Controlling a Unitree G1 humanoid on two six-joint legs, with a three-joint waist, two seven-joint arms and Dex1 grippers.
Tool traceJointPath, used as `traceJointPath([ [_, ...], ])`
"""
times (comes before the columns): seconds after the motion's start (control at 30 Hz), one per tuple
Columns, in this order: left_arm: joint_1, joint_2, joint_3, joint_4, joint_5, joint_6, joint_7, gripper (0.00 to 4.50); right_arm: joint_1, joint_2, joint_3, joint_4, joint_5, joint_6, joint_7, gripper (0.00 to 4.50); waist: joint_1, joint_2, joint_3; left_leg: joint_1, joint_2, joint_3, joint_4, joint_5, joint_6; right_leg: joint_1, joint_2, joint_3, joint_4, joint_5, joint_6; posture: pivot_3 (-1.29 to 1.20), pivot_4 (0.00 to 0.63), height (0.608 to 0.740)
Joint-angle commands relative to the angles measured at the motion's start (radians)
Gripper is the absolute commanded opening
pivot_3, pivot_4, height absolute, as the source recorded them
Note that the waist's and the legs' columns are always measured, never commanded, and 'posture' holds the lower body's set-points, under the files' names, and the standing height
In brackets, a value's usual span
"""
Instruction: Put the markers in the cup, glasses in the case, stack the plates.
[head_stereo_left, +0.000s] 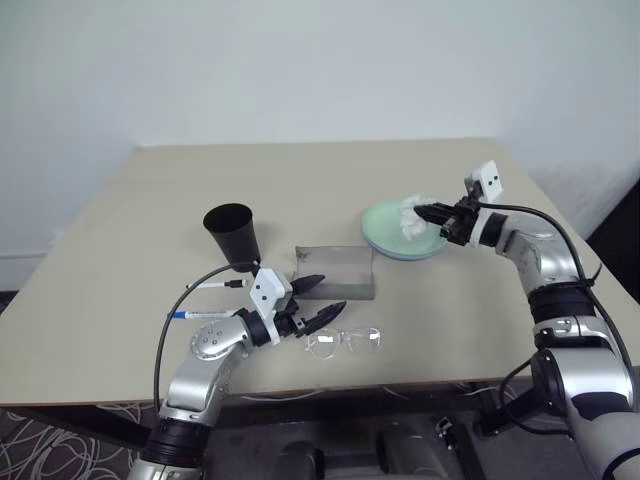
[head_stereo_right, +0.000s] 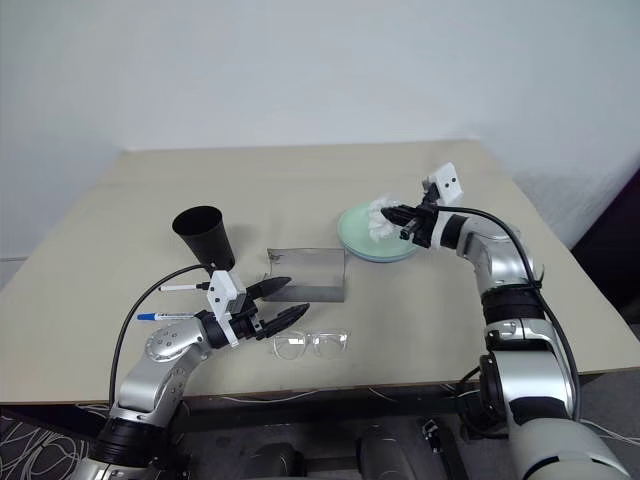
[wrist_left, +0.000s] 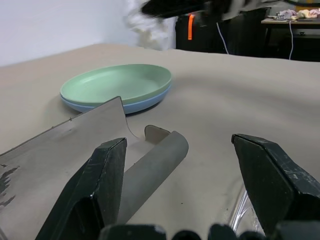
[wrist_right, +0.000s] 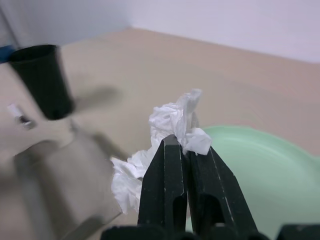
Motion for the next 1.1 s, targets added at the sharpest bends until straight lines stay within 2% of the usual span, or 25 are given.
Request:
traceJointPath([
  [0.03, -0.024, -0.002, 0.008, -0.014, -0.001, -0.021, 0.000, 3.56, -0.078, 0.025, 0.023, 0.157, -0.081, -0.128, -0.115, 0.02, 0.000, 0.000, 0.000, 0.000, 0.000, 0.000, 0.000, 0.000, 0.000, 0.000, 0.000, 0.000, 0.000, 0.000, 0.000, 0.00, 0.000, 0.737],
  [0.07, -0.025, -0.002, 0.007, -0.013, -0.001, -0.022, 0.001, 3.56, -0.093, 0.033, 0.031, 0.202, -0.100, -0.155, -0.138, 0.02, 0.001, 0.000, 0.000, 0.000, 0.000, 0.000, 0.000, 0.000, 0.000, 0.000, 0.000, 0.000, 0.000, 0.000, 0.000, 0.00, 0.000, 0.737],
  [0.17, -0.025, -0.004, 0.009, -0.012, 0.002, -0.026, 0.005, 3.56, -0.130, 0.054, 0.032, 0.314, -0.126, -0.219, -0.178, 0.74, -0.001, 0.000, 0.000, -0.001, 0.000, 0.000, -0.001, 0.000, 0.000, -0.001, 0.000, 0.001, 0.000, 0.000, 0.000, 0.00, 0.000, 0.737],
  [0.37, -0.002, 0.000, 0.014, -0.026, 0.002, -0.033, 0.014, 3.56, -0.153, 0.063, 0.031, 0.389, -0.154, -0.285, -0.195, 2.71, -0.001, 0.000, 0.000, -0.001, 0.000, 0.000, -0.001, 0.000, 0.000, -0.001, 0.000, 0.001, 0.000, 0.000, 0.000, 0.00, 0.000, 0.737],
  [0.53, 0.001, 0.012, 0.016, -0.029, 0.001, -0.033, 0.008, 3.56, -0.137, 0.045, 0.004, 0.363, -0.128, -0.322, -0.128, 2.71, -0.002, 0.000, 0.000, 0.000, 0.000, 0.000, -0.001, 0.000, 0.000, 0.000, 0.000, 0.001, 0.000, 0.000, 0.000, 0.00, 0.000, 0.737],
  [0.67, -0.046, 0.062, 0.006, -0.003, 0.002, -0.023, -0.055, 3.56, -0.078, 0.028, -0.032, 0.248, -0.046, -0.295, 0.092, 2.71, -0.002, 0.000, 0.000, 0.000, 0.000, 0.000, -0.001, 0.000, 0.001, 0.000, 0.000, 0.001, 0.000, 0.001, 0.000, 0.00, 0.000, 0.737],
  [0.83, -0.149, 0.161, -0.052, 0.046, -0.004, 0.029, -0.228, 3.56, 0.093, -0.019, 0.007, -0.066, 0.056, -0.124, 0.384, 2.71, 0.001, 0.000, 0.000, -0.001, 0.000, -0.002, 0.000, 0.000, 0.000, 0.001, 0.000, -0.001, 0.000, 0.000, 0.001, 0.00, 0.000, 0.737],
  [0.97, -0.240, 0.210, -0.121, 0.093, 0.005, 0.067, -0.368, 3.56, 0.205, -0.043, 0.043, -0.262, 0.098, -0.006, 0.464, 2.71, -0.001, 0.001, 0.000, -0.001, 0.000, -0.002, 0.000, 0.000, 0.000, 0.000, 0.000, -0.001, 0.000, 0.000, 0.001, 0.00, 0.000, 0.737],
  [1.1, -0.319, 0.227, -0.194, 0.161, 0.046, 0.075, -0.465, 3.56, 0.288, -0.048, 0.067, -0.401, 0.127, 0.069, 0.481, 2.71, -0.001, 0.000, 0.000, 0.000, 0.000, -0.001, 0.000, 0.000, 0.000, 0.000, 0.001, -0.001, 0.001, 0.000, 0.001, 0.00, 0.000, 0.737],
])
